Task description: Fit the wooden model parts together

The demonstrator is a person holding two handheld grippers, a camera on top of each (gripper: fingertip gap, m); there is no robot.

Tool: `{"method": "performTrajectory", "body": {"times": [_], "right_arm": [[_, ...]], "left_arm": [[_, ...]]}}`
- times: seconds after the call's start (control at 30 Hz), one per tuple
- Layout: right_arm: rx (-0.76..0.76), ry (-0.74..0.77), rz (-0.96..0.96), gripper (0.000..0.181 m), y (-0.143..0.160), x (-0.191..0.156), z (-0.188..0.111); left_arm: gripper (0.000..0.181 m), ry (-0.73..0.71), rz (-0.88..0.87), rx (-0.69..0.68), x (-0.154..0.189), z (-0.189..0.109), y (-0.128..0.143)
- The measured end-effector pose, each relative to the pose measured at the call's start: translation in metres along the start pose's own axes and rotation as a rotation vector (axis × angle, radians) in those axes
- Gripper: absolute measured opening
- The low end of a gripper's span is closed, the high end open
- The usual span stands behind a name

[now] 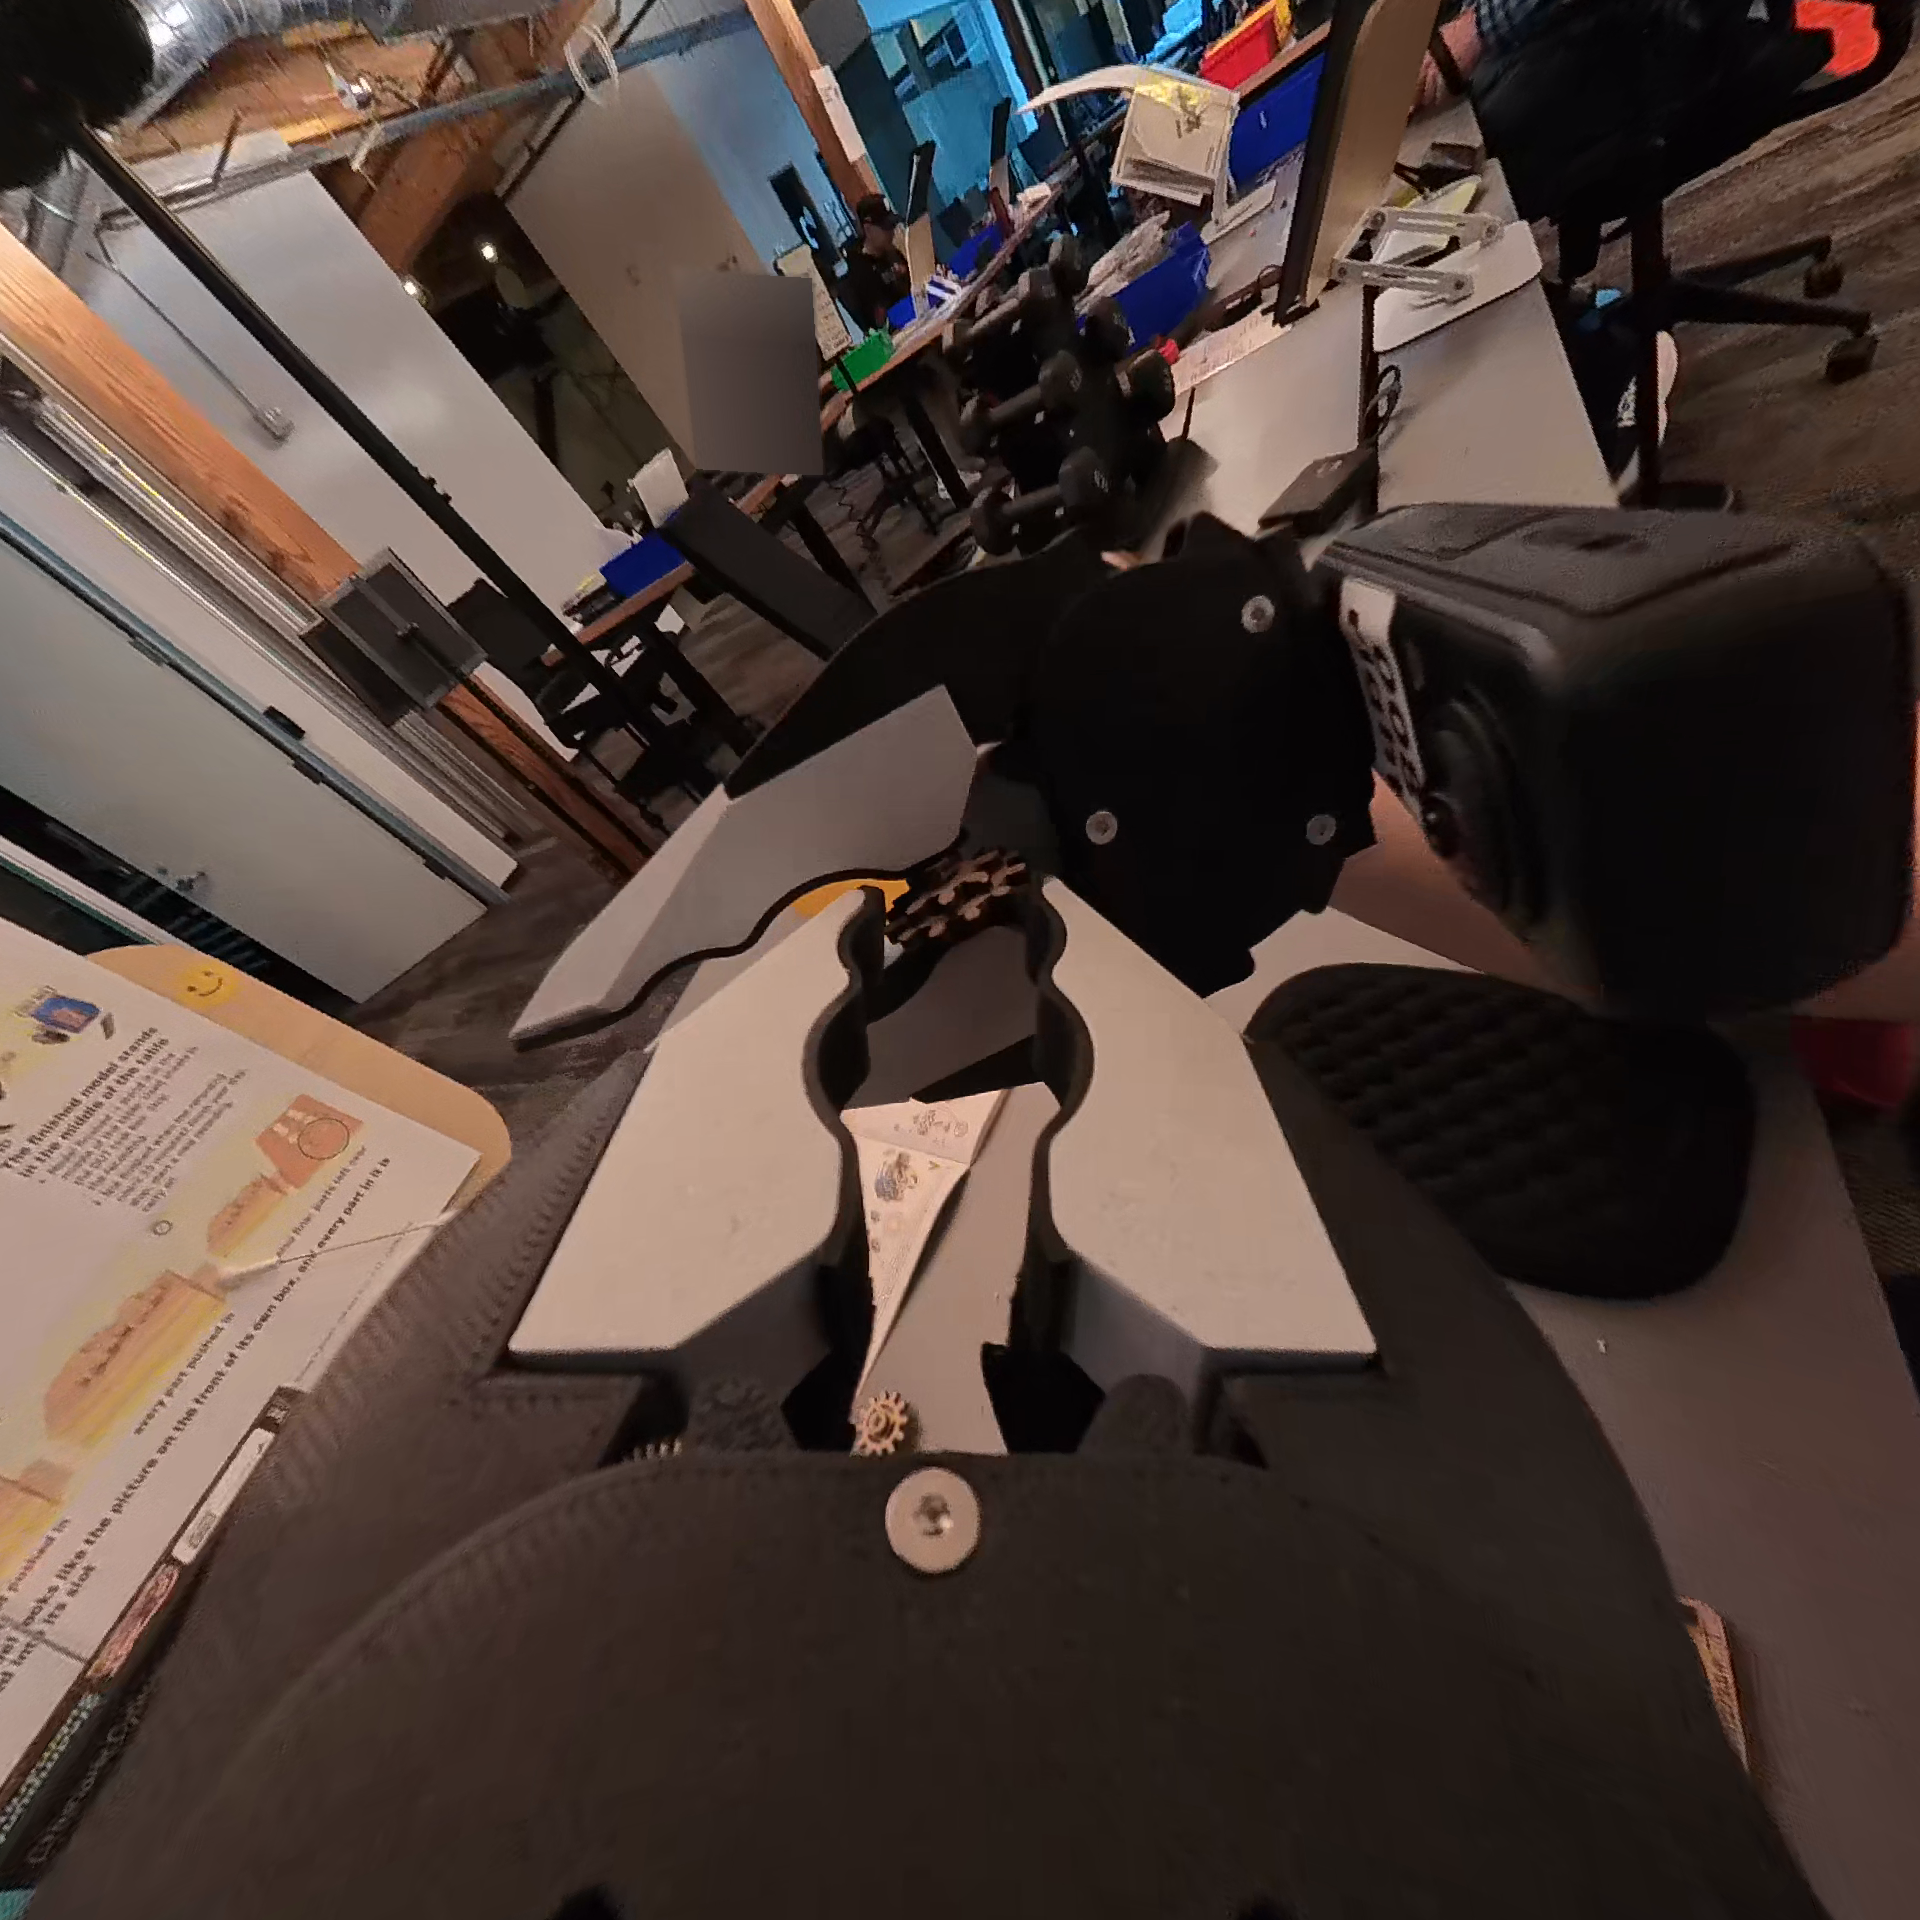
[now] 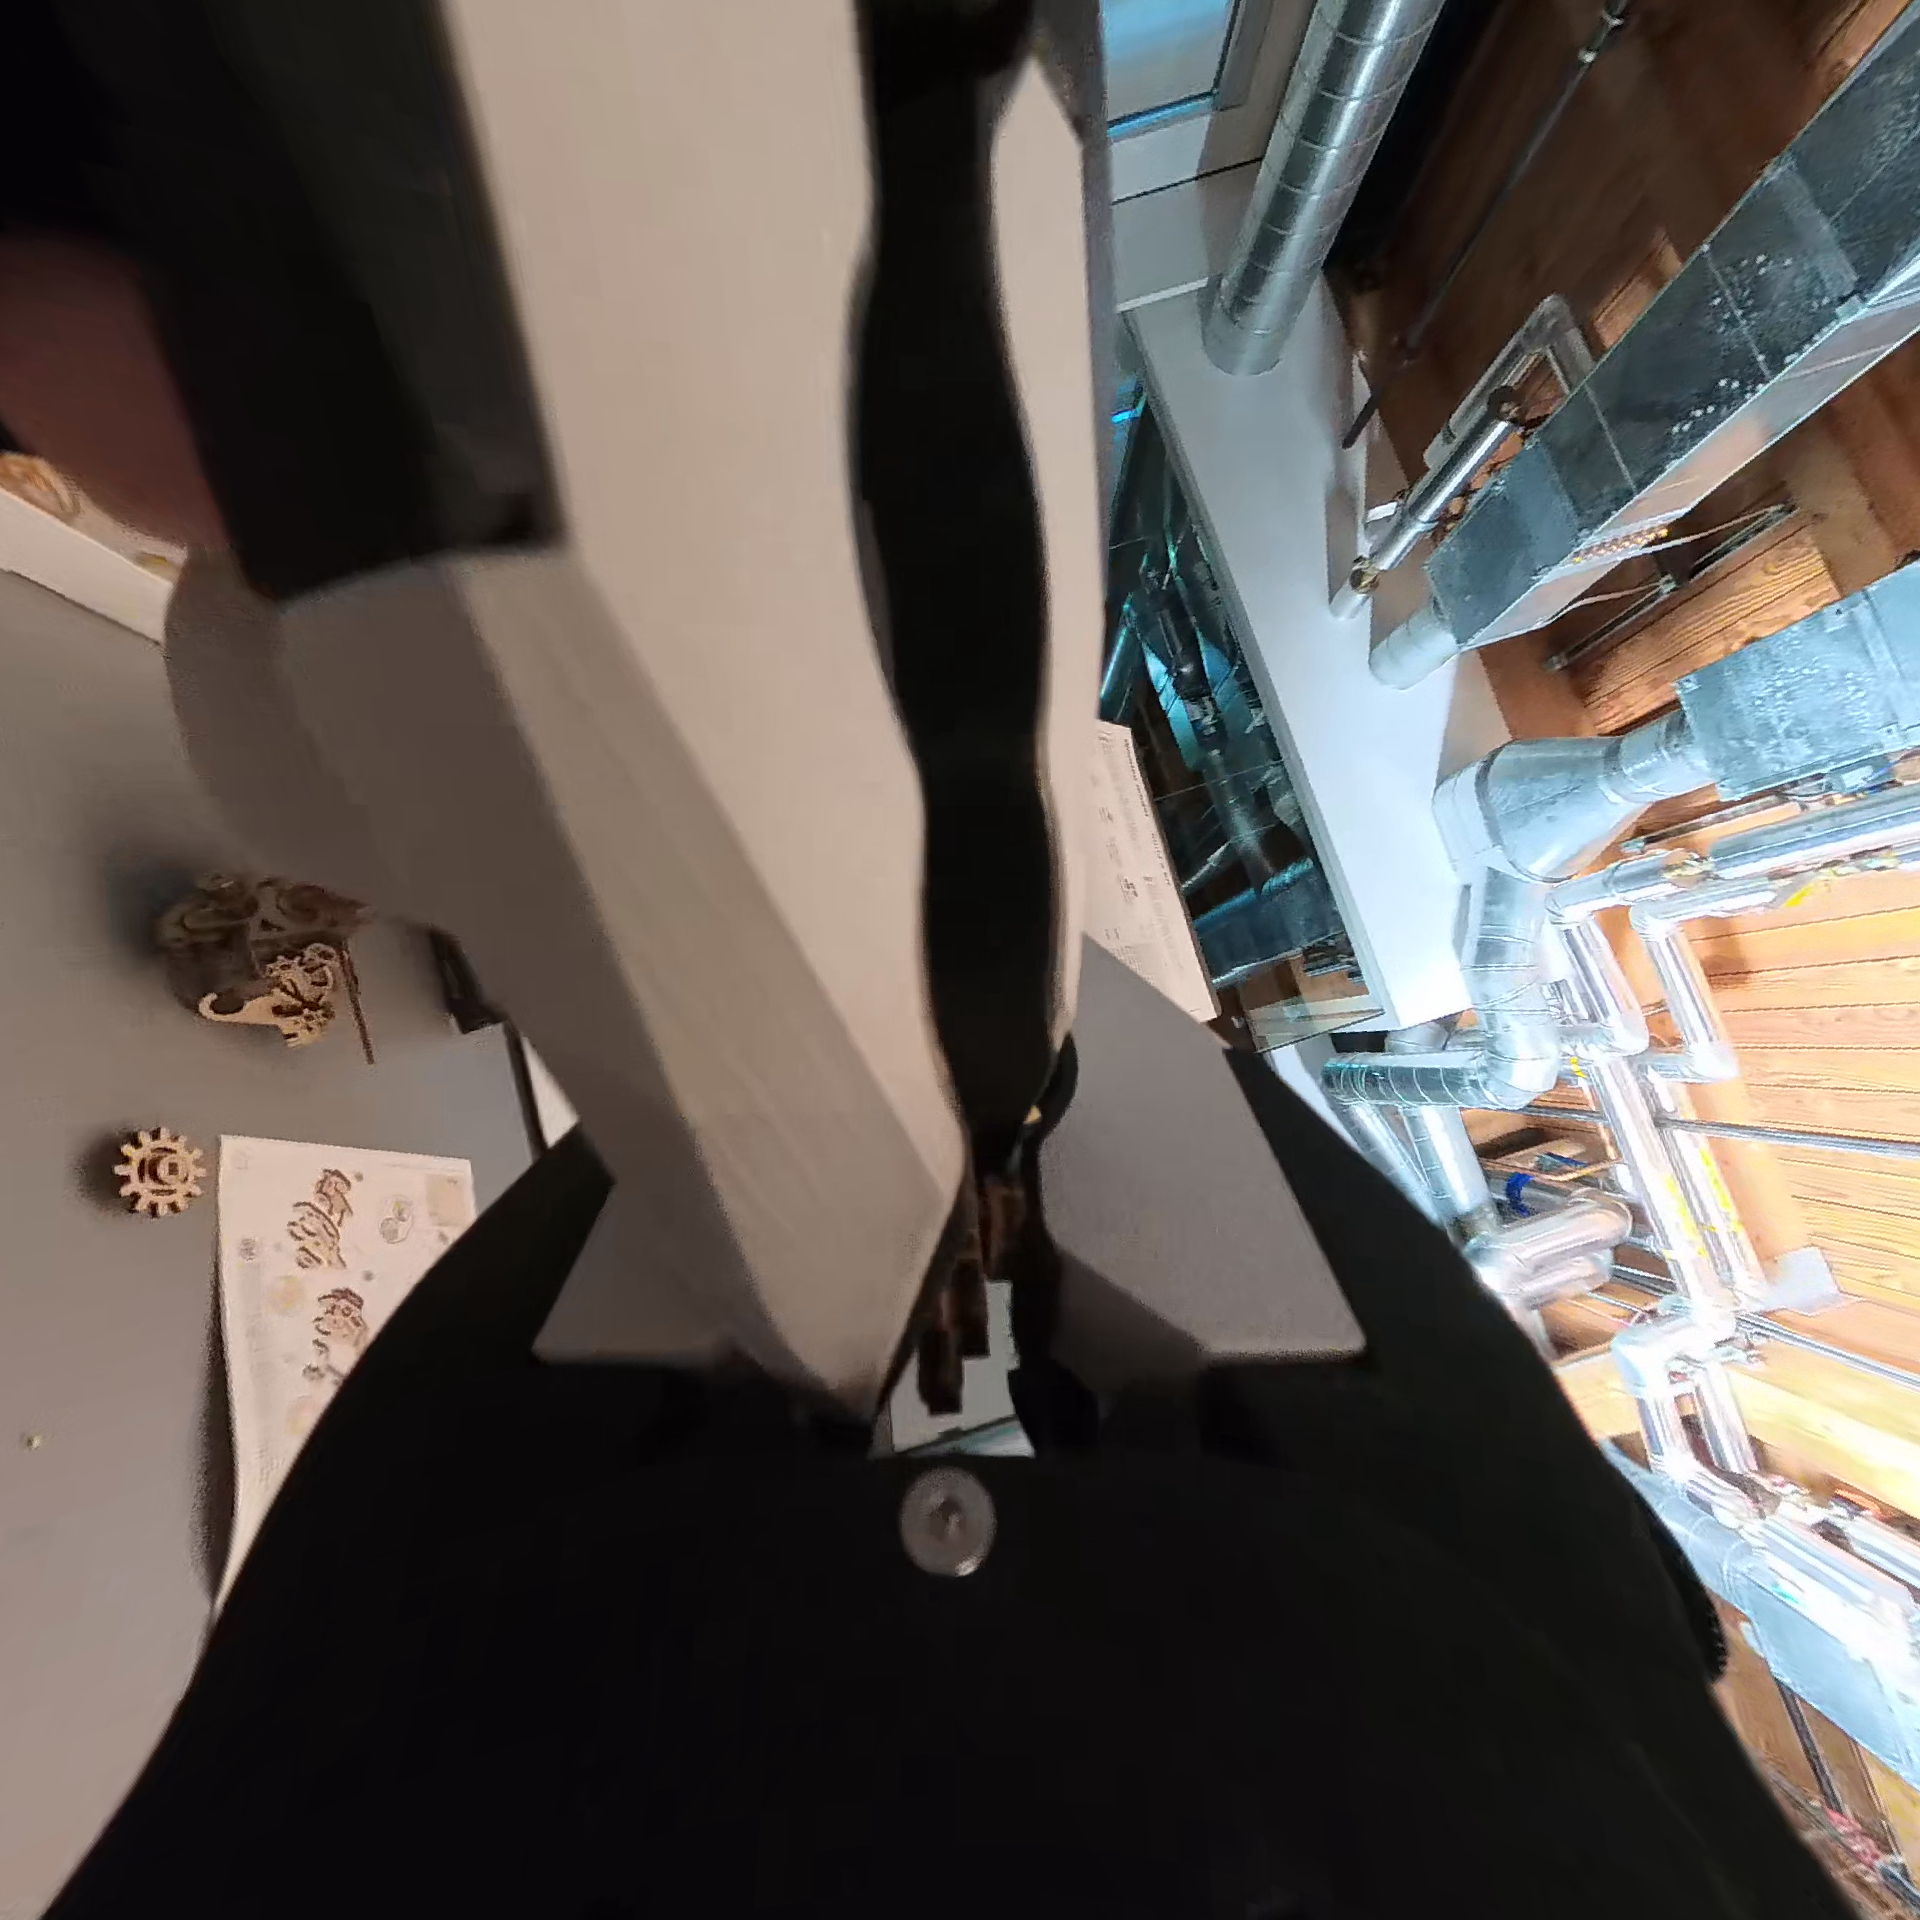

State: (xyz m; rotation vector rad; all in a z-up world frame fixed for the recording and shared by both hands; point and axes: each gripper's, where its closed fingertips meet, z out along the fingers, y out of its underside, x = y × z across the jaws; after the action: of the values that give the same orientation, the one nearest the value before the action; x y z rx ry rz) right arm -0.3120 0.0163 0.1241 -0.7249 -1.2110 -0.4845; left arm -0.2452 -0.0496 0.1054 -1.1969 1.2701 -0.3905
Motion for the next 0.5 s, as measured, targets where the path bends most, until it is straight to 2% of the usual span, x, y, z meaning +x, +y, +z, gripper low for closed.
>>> {"method": "performTrajectory", "body": {"times": [0.03,0.2,0.27,0.4,0.5], "right_arm": [[0.000,-0.005,-0.002,0.180,0.0003,-0.0012,0.0007],[-0.030,0.018,-0.059,0.163,0.0036,-0.0011,0.0025],[-0.018,0.010,-0.058,0.162,0.0025,-0.0029,0.0026],[-0.017,0.011,-0.042,0.171,0.0019,-0.0014,0.0021],[-0.046,0.010,-0.030,0.160,0.0064,-0.0002,0.0031]], "left_arm": [[0.025,0.001,-0.001,-0.007,-0.0002,0.0002,0.0011],[0.024,0.015,-0.022,-0.019,0.0004,0.0018,0.0037],[0.023,0.024,-0.025,-0.025,0.0009,0.0016,0.0048],[0.024,0.022,-0.012,-0.016,0.0009,0.0010,0.0034],[0.024,-0.022,0.049,-0.021,-0.0041,-0.0015,0.0038]]}}
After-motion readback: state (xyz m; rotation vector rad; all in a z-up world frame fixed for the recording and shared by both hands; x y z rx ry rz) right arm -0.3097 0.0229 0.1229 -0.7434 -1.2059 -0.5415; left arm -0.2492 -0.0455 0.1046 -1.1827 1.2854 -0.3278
